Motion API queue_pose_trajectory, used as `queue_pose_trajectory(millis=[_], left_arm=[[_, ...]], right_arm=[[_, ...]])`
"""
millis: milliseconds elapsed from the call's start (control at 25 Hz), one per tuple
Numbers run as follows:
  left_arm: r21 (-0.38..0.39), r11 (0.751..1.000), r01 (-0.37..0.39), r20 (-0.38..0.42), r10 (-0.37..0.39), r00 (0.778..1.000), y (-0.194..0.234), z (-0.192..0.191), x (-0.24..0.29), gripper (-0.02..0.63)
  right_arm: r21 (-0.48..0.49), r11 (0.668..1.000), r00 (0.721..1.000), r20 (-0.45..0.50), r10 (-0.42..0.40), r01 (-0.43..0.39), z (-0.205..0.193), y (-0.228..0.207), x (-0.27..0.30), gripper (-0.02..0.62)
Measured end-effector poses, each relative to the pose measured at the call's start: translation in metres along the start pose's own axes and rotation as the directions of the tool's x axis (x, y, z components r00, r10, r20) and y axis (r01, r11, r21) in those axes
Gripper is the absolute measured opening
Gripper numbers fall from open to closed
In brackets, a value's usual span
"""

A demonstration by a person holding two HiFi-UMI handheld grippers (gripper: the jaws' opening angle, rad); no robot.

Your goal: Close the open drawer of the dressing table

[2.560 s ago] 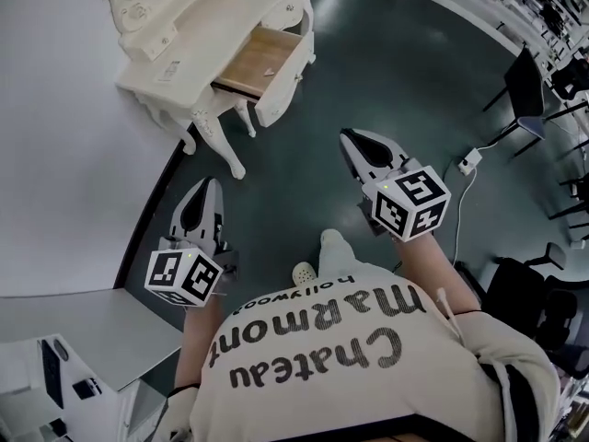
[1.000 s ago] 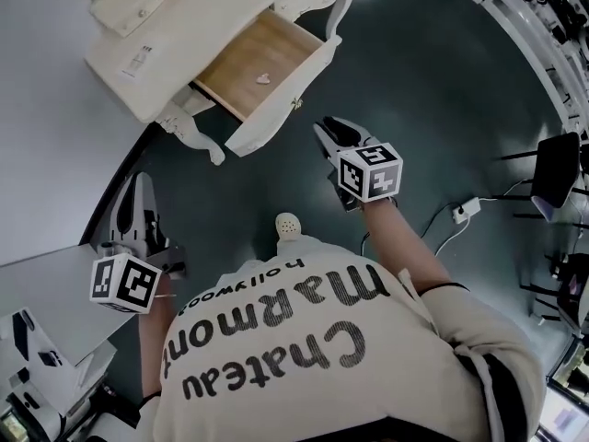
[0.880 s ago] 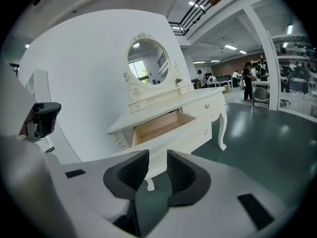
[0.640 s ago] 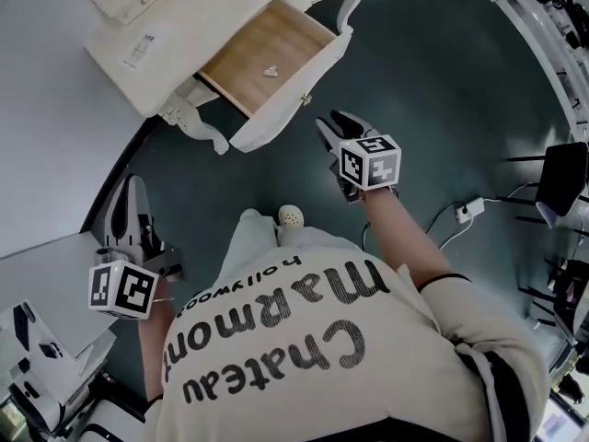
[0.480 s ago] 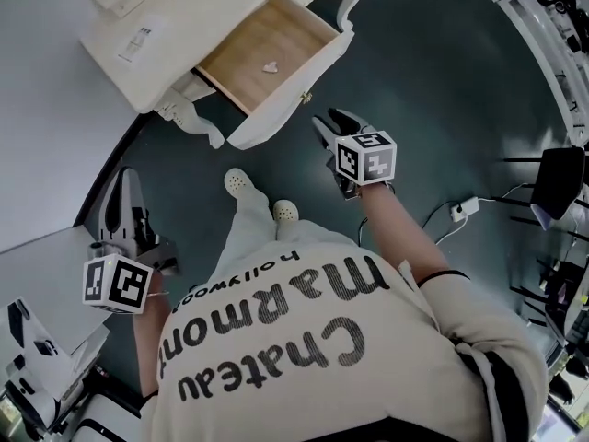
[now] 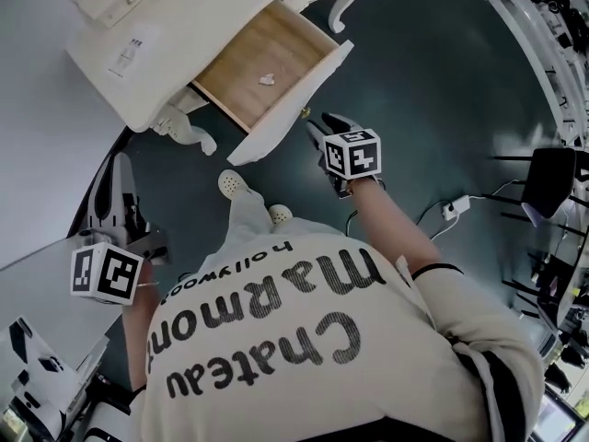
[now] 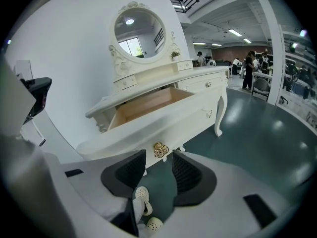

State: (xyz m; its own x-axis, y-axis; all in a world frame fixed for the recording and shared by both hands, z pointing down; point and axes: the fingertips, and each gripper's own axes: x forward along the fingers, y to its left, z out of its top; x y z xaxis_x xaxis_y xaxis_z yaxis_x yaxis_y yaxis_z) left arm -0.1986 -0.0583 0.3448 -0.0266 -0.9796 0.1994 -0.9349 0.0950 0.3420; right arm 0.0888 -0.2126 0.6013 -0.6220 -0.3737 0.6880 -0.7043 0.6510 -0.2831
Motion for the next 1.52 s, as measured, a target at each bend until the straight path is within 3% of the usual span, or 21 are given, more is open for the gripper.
queue_pose_trajectory(millis=[760,1520], left_arm=[[-0.018,0.999,-0.029,-0.037,0.029,0.999,0.049,0.013,0.037,0.006],[-0.072,0.997,0.009,-0.038,-0.012,0.999,0.092,0.024,0.084,0.006]], right_arm=[[-0.039,0.998,0.99,-0.13,-0.056,0.052,0.0,-0.008,0.048,0.156],[-0.035,0.994,0.974,-0.199,-0.106,0.101,0.009,-0.002,0.061,0.135]])
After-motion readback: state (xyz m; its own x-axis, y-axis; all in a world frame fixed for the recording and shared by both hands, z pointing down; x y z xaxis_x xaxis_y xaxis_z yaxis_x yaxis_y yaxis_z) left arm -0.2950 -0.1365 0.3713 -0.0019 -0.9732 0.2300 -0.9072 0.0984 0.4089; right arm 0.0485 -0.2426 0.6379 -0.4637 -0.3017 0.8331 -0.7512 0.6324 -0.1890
